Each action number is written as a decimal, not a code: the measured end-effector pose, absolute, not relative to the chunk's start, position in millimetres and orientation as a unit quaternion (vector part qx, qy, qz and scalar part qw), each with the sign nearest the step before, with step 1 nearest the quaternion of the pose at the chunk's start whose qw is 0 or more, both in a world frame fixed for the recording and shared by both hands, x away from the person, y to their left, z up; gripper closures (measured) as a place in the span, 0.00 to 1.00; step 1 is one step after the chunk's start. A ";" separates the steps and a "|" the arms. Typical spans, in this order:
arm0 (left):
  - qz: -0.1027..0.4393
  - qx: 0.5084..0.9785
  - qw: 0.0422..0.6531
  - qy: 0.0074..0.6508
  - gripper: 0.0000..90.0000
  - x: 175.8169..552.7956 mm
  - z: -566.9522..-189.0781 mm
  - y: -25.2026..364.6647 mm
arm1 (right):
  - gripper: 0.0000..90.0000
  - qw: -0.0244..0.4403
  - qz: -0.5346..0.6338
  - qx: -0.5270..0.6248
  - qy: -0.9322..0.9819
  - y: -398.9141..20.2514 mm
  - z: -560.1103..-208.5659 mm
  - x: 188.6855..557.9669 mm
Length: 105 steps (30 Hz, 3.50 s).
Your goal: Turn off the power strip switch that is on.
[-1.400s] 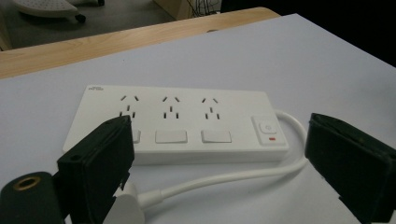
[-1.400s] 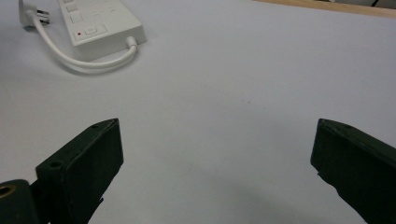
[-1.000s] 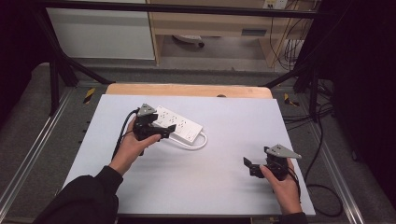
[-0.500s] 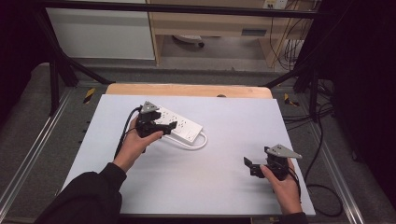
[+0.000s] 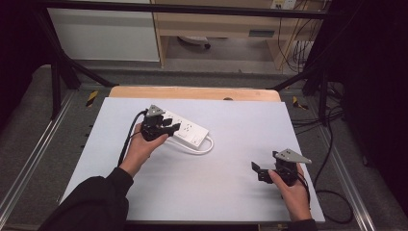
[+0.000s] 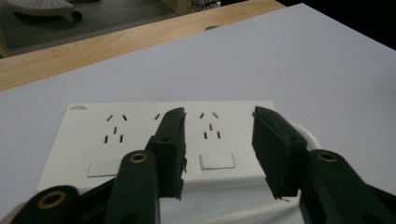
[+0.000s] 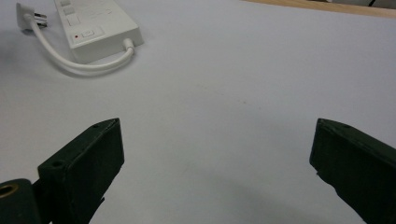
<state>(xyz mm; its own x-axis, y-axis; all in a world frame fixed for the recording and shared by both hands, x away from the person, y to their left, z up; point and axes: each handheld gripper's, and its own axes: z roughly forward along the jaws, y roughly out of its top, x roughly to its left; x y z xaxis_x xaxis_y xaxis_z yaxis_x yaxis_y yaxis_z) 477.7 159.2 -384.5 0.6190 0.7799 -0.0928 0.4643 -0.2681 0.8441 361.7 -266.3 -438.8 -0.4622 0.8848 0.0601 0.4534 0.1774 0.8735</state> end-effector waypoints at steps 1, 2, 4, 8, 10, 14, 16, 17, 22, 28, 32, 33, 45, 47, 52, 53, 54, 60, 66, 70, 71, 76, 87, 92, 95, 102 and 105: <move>0.173 0.778 0.453 0.399 0.64 477.9 -384.8 159.0 | 0.04 0.241 0.448 0.459 0.728 -266.3 -438.8 361.7; 0.174 0.778 0.453 0.398 0.66 478.2 -385.4 158.6 | 0.04 0.241 0.447 0.459 0.729 -266.3 -438.9 361.7; 0.174 0.781 0.452 0.394 0.72 478.6 -386.4 158.0 | 0.04 0.241 0.448 0.459 0.729 -266.5 -439.0 361.8; 0.169 0.784 0.451 0.393 0.80 479.8 -388.5 156.8 | 0.04 0.241 0.447 0.460 0.728 -266.8 -439.0 361.8; 0.167 0.785 0.449 0.392 0.85 480.4 -389.6 156.1 | 0.04 0.240 0.447 0.460 0.728 -267.0 -439.0 361.9; 0.164 0.790 0.441 0.392 0.92 482.3 -392.6 153.7 | 0.04 0.240 0.448 0.461 0.727 -267.2 -439.0 361.8; 0.162 0.791 0.439 0.394 0.95 483.6 -394.6 152.6 | 0.04 0.239 0.448 0.462 0.727 -267.3 -439.0 361.8; 0.161 0.790 0.439 0.396 0.96 484.4 -395.8 152.1 | 0.04 0.240 0.448 0.461 0.727 -267.4 -439.0 361.9; 0.155 0.792 0.436 0.398 1.00 486.8 -399.7 150.9 | 0.04 0.239 0.450 0.464 0.725 -267.7 -438.7 361.6; 0.151 0.797 0.430 0.397 1.00 488.7 -403.6 149.4 | 0.04 0.238 0.450 0.463 0.726 -267.9 -438.6 361.7; 0.148 0.798 0.428 0.397 1.00 490.2 -406.4 148.4 | 0.04 0.239 0.451 0.462 0.725 -267.5 -438.5 361.9; 0.148 0.799 0.427 0.397 1.00 490.5 -407.1 147.8 | 0.04 0.239 0.450 0.462 0.725 -267.5 -438.6 361.9; 0.147 0.800 0.420 0.403 1.00 497.1 -416.4 147.3 | 0.04 0.239 0.451 0.462 0.725 -267.7 -438.6 361.9; 0.148 0.799 0.419 0.405 1.00 498.2 -417.7 147.1 | 0.04 0.239 0.451 0.462 0.725 -267.7 -438.6 361.9; 0.147 0.800 0.415 0.407 1.00 501.0 -421.0 146.6 | 0.04 0.238 0.452 0.462 0.725 -267.7 -438.7 361.9; 0.147 0.799 0.416 0.408 1.00 501.5 -421.6 146.2 | 0.04 0.239 0.451 0.462 0.725 -267.9 -438.7 362.0; 0.147 0.800 0.415 0.408 1.00 501.9 -422.0 146.0 | 0.04 0.239 0.452 0.462 0.725 -268.0 -438.7 361.9; 0.148 0.801 0.413 0.407 1.00 503.5 -424.0 143.5 | 0.04 0.237 0.452 0.463 0.724 -267.5 -438.7 361.8; 0.149 0.803 0.409 0.406 1.00 504.6 -426.2 143.0 | 0.04 0.237 0.452 0.462 0.725 -267.8 -439.0 362.2; 0.148 0.805 0.407 0.406 1.00 505.0 -427.6 142.5 | 0.03 0.238 0.452 0.461 0.726 -268.0 -439.1 362.3; 0.149 0.805 0.406 0.406 1.00 505.1 -427.9 142.2 | 0.03 0.238 0.452 0.461 0.726 -267.9 -439.2 362.4; 0.150 0.805 0.405 0.407 1.00 505.9 -429.2 142.5 | 0.04 0.237 0.452 0.461 0.726 -267.9 -439.1 362.3; 0.151 0.807 0.402 0.405 1.00 505.9 -430.8 140.9 | 0.04 0.237 0.453 0.461 0.725 -268.3 -439.0 362.4; 0.155 0.809 0.400 0.402 1.00 505.2 -430.8 140.7 | 0.04 0.237 0.453 0.461 0.726 -268.5 -439.0 362.3; 0.156 0.810 0.399 0.400 1.00 505.1 -430.8 141.0 | 0.04 0.237 0.453 0.461 0.725 -268.5 -438.9 362.2; 0.155 0.808 0.402 0.401 1.00 505.2 -431.4 141.1 | 0.03 0.235 0.453 0.462 0.725 -268.1 -438.9 362.1; 0.155 0.807 0.404 0.402 1.00 505.2 -432.0 141.3 | 0.03 0.236 0.453 0.461 0.726 -268.3 -438.9 362.1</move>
<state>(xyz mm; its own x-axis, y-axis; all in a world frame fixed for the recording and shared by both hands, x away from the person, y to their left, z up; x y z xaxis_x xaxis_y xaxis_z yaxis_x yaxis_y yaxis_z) 505.2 141.3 -432.0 0.6281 0.7746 -0.0741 0.5234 -0.3501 0.7768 362.1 -268.3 -438.9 -0.4631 0.8831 0.0749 0.4556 0.1647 0.8748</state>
